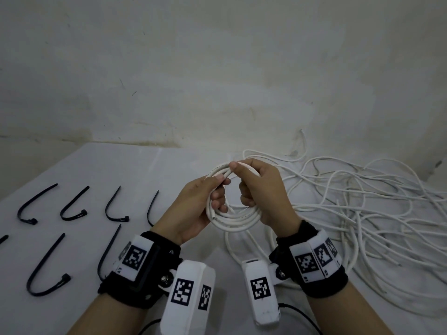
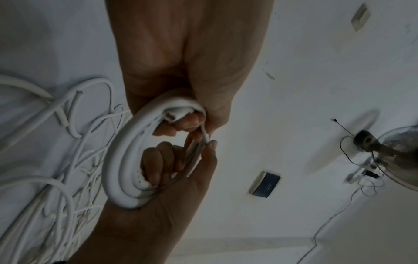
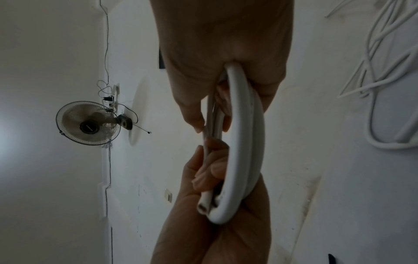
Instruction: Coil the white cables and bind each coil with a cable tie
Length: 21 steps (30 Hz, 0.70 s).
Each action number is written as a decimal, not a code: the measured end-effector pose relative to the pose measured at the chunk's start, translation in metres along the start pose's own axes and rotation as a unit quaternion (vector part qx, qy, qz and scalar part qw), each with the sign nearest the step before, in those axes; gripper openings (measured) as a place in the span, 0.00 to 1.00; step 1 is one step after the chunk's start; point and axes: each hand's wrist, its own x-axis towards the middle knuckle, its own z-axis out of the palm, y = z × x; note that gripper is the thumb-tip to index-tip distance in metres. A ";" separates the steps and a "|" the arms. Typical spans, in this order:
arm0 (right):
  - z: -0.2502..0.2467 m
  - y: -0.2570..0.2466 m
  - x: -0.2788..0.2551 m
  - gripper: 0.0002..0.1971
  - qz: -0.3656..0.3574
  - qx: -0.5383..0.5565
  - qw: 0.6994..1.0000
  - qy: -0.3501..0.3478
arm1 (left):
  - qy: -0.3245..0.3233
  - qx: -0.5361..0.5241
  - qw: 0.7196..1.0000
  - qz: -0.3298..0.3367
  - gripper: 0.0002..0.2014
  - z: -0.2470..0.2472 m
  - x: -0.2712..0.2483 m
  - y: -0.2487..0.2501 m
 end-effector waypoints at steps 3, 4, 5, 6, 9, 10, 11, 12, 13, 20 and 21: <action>-0.002 0.000 -0.001 0.08 -0.020 -0.021 1.000 -0.005 | 0.023 0.022 0.999 0.026 0.11 0.001 0.001 -0.003; -0.002 0.001 -0.001 0.07 -0.032 -0.037 0.999 0.001 | 0.031 0.032 0.998 0.037 0.11 0.002 0.001 -0.004; -0.001 0.002 -0.002 0.07 -0.044 -0.053 0.998 0.010 | 0.038 0.044 0.997 0.050 0.11 0.002 0.001 -0.005; 0.000 0.004 -0.001 0.08 -0.054 -0.067 0.996 0.020 | 0.045 0.055 0.996 0.062 0.11 0.001 0.001 -0.006; 0.001 0.005 -0.001 0.07 -0.065 -0.080 0.994 0.030 | 0.056 0.083 0.990 0.096 0.10 0.000 0.002 -0.008; 0.001 0.005 -0.002 0.07 -0.061 -0.073 0.995 0.024 | 0.057 0.088 0.989 0.104 0.10 0.000 0.002 -0.009; 0.001 0.004 -0.003 0.07 -0.054 -0.061 0.997 0.014 | 0.058 0.093 0.988 0.112 0.10 0.000 0.002 -0.010; 0.001 0.004 -0.004 0.06 -0.045 -0.048 0.998 0.005 | 0.060 0.100 0.986 0.119 0.11 -0.001 0.002 -0.011; 0.002 0.003 -0.005 0.05 -0.039 -0.041 0.998 -0.001 | 0.061 0.109 0.984 0.127 0.11 -0.001 0.002 -0.011; 0.003 0.004 -0.004 0.13 -0.041 -0.035 0.998 0.045 | 0.016 0.117 0.986 0.116 0.16 -0.005 0.002 -0.007; 0.003 0.004 -0.003 0.12 -0.046 -0.024 0.997 0.052 | 0.004 0.102 0.988 0.112 0.15 -0.005 0.001 -0.006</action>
